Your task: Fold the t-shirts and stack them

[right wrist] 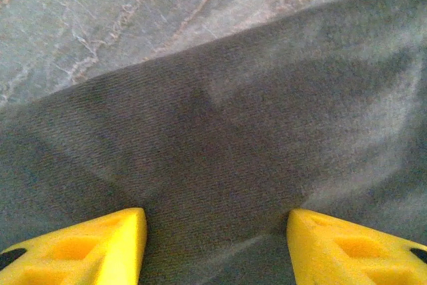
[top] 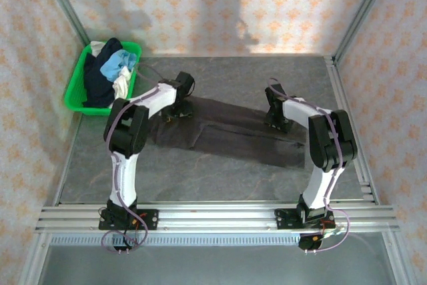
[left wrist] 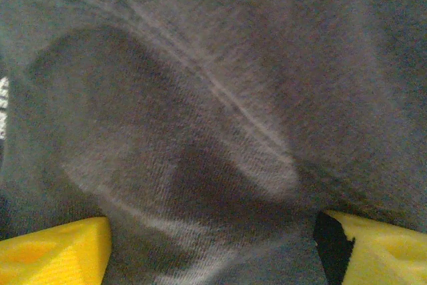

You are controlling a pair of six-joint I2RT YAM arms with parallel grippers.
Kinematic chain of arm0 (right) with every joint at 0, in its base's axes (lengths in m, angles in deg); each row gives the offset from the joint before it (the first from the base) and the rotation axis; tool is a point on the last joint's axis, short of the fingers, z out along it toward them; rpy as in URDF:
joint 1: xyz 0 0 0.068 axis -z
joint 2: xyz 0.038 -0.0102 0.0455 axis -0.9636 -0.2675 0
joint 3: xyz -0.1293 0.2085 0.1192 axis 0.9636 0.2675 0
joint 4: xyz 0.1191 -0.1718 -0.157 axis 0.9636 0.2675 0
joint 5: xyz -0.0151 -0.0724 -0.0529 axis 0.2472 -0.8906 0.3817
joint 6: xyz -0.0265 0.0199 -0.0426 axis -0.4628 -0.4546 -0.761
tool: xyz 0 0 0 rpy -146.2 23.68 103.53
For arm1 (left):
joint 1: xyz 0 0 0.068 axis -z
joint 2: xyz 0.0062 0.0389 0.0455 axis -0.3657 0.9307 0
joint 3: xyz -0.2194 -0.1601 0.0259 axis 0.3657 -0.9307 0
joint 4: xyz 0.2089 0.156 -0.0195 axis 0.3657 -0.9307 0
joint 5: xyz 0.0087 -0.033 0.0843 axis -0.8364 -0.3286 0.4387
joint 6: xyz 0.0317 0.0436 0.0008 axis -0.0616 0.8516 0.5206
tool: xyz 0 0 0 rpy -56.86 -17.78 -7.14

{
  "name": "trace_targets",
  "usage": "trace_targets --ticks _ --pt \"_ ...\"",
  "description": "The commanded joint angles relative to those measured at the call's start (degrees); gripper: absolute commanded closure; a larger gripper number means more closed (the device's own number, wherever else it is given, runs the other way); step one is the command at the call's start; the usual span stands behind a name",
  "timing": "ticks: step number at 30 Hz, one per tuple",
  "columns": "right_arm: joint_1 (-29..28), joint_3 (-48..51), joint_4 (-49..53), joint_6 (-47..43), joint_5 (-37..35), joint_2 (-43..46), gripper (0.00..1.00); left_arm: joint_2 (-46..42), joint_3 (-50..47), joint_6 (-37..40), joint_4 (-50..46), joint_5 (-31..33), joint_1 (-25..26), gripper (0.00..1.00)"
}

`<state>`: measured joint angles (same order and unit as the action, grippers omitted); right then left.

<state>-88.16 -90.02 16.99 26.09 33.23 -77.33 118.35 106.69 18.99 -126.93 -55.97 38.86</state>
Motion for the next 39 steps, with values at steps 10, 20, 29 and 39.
trace_targets --ticks 10,20,29,39 --pt "-13.96 13.01 11.54 9.69 -5.14 12.54 0.40 33.30 56.26 5.50 -11.86 -12.78 -1.41 0.20" --pt "-16.65 10.84 8.05 5.98 -4.61 21.34 0.38 17.83 48.23 7.48 -8.15 -11.56 -1.41 0.00" --pt "-17.53 5.76 3.08 5.42 -4.18 8.75 0.38 15.04 31.79 4.55 -1.05 -11.55 -0.56 0.00" --pt "-22.05 3.98 6.32 11.01 -5.53 4.23 0.38 32.80 52.73 -0.21 -3.07 -15.87 1.04 0.01"
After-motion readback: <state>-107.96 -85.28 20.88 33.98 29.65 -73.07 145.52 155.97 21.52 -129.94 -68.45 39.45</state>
